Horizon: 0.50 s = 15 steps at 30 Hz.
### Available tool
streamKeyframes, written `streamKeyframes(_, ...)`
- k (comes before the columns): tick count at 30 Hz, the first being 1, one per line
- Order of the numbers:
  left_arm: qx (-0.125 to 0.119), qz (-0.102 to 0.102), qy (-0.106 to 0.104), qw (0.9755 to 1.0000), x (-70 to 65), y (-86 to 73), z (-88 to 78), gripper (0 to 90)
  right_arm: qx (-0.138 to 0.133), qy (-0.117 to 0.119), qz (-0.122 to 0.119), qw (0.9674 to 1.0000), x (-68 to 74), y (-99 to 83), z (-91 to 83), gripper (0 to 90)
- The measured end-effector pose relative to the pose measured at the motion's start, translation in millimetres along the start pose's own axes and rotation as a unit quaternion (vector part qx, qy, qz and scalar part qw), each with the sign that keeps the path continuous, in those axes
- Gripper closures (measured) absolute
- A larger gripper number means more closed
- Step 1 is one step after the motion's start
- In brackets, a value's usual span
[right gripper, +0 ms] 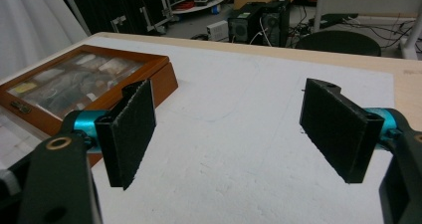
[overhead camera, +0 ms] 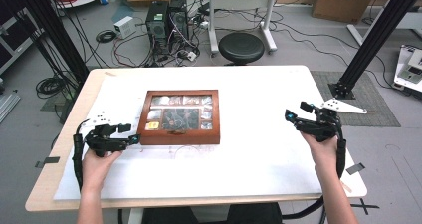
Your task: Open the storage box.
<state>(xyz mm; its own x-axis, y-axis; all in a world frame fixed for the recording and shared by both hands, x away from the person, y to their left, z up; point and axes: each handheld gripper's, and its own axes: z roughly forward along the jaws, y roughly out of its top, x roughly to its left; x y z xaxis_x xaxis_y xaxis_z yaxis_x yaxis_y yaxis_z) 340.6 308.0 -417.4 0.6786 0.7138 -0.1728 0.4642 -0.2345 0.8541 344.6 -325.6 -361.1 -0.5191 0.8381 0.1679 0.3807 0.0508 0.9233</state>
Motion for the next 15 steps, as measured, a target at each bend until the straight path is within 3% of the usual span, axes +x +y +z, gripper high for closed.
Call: streamKeyframes(15, 0.032, 0.018, 0.004, 0.9993, -4.1, -2.9, 10.2, 37.4, 0.002, 0.002, 0.001, 1.0000, -1.0, -0.6, 0.3, 22.3)
